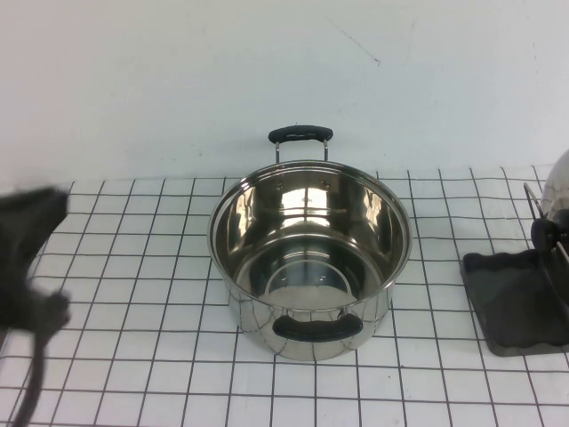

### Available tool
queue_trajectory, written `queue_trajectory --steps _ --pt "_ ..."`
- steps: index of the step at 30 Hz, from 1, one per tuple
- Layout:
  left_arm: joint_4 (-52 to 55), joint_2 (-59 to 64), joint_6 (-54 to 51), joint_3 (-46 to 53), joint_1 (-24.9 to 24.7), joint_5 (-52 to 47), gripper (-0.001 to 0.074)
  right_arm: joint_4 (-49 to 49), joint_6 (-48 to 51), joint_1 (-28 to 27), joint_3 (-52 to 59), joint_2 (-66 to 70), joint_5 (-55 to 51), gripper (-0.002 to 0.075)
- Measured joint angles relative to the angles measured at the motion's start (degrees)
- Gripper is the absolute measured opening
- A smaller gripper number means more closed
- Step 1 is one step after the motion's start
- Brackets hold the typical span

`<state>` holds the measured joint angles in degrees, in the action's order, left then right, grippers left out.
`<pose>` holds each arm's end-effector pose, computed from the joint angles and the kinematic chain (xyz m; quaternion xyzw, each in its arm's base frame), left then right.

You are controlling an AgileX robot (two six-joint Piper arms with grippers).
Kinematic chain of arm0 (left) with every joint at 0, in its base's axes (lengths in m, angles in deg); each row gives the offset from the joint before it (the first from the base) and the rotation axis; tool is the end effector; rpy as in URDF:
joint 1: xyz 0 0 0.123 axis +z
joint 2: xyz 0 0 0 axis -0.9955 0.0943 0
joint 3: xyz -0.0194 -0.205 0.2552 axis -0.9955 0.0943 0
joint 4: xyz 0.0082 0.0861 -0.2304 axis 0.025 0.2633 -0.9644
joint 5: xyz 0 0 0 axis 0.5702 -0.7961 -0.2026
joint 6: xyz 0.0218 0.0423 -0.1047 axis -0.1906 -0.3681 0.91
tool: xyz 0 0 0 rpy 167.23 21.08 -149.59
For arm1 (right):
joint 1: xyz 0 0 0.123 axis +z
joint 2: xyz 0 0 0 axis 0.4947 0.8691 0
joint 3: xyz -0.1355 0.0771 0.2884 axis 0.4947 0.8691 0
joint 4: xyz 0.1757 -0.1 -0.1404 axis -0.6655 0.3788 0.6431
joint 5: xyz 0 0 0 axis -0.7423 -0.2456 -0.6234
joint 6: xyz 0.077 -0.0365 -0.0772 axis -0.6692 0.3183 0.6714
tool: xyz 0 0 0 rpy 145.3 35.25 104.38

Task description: Put pot lid on rack

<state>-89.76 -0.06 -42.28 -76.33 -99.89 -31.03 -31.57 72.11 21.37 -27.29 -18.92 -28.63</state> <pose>0.1357 -0.0625 0.3817 0.2007 0.7569 -0.1401 0.6060 0.1050 0.0470 0.4003 -0.1856 0.6621 0.1073 0.7181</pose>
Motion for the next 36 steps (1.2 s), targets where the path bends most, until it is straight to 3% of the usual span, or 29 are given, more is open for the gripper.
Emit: queue_trajectory --steps 12,26,36 --pt "0.00 -22.14 4.08 22.05 0.00 5.43 -0.0002 -6.44 6.03 0.00 18.64 -20.36 -8.11 -0.0001" --pt "-1.25 -23.44 4.20 32.70 0.00 -7.69 -0.0002 -7.67 6.21 0.00 23.25 -21.31 -7.04 -0.0001" --pt "-3.48 -23.44 4.30 33.37 0.00 -10.72 -0.0002 -7.78 6.21 0.00 23.25 -21.31 -7.04 -0.0001"
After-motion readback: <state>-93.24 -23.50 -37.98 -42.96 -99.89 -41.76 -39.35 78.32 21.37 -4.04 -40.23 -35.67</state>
